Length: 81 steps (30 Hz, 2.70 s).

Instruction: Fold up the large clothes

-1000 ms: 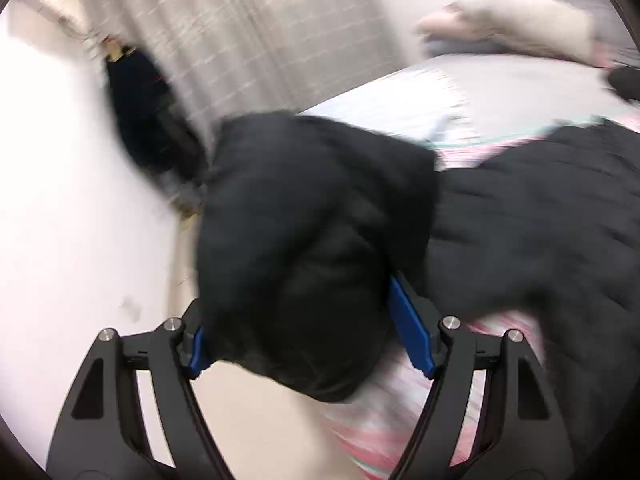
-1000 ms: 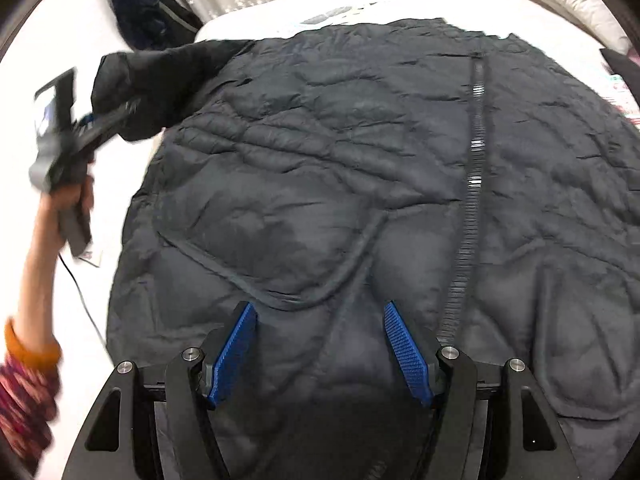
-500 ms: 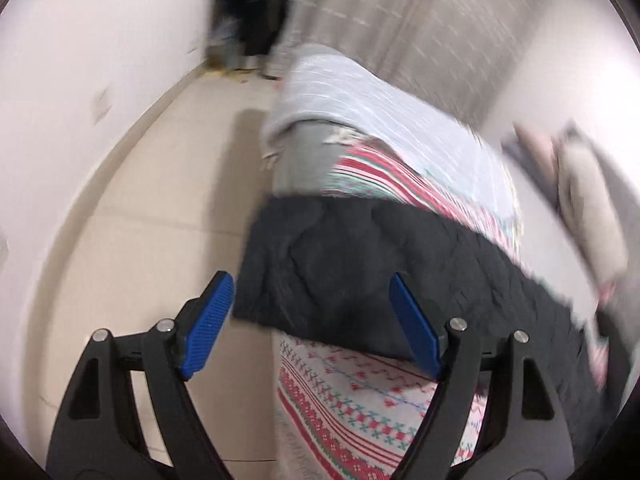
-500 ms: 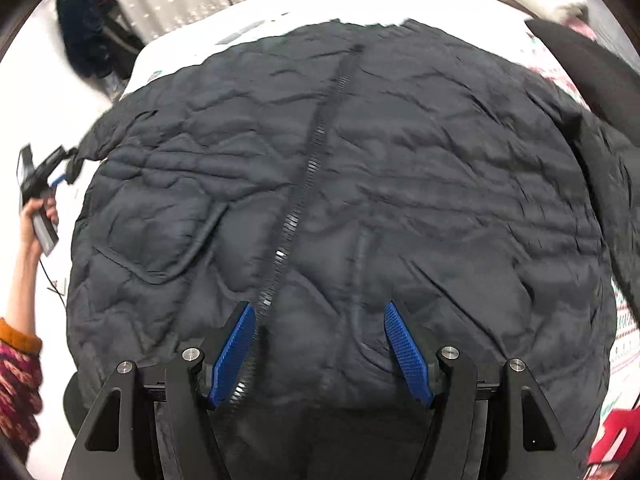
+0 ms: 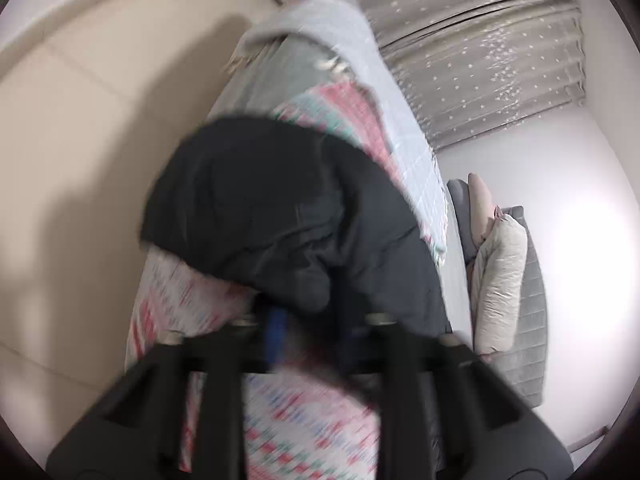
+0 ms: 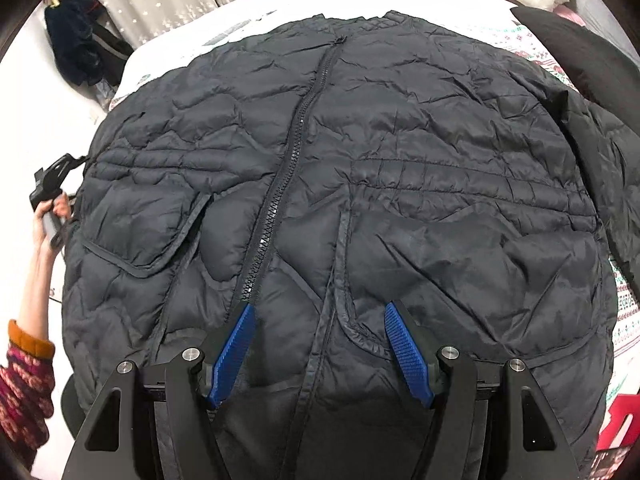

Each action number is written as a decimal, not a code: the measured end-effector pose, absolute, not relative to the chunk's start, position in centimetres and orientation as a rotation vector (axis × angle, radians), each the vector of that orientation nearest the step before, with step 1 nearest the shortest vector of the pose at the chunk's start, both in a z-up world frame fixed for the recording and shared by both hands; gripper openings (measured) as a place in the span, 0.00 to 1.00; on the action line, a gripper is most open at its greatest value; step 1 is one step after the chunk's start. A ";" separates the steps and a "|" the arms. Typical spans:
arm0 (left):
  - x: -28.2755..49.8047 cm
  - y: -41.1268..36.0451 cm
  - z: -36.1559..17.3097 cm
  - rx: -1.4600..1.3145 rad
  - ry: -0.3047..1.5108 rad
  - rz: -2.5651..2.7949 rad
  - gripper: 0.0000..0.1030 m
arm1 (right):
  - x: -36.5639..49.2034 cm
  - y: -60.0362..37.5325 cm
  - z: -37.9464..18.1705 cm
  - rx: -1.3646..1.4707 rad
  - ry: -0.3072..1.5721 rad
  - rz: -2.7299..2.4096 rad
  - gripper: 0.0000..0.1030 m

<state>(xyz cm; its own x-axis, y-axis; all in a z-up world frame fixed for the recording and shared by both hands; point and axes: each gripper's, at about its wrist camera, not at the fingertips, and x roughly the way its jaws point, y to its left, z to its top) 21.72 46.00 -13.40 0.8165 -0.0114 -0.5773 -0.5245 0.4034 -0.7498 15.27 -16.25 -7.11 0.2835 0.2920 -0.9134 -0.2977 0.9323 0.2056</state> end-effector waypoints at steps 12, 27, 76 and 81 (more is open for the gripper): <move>25.8 41.6 -5.0 -0.633 0.643 0.635 0.66 | 16.1 -31.9 -7.2 0.337 1.110 0.098 0.67; 25.5 23.0 -0.3 -0.307 0.784 0.229 0.75 | 16.0 -50.9 -13.4 1.053 0.866 -0.173 0.67; 30.9 -5.2 -0.4 -0.239 0.821 -0.387 0.75 | 20.7 -45.2 8.1 0.596 0.270 0.269 0.04; 29.5 1.3 -0.3 -0.301 0.802 -0.284 0.75 | 23.2 -36.4 9.2 0.493 0.350 0.421 0.05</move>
<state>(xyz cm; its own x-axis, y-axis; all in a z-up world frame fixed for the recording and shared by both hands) 29.51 1.26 -0.31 0.6622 -0.3595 -0.6574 0.1341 0.9201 -0.3681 23.17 -36.39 9.21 0.8569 0.4661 -0.2201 -0.3012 0.7993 0.5199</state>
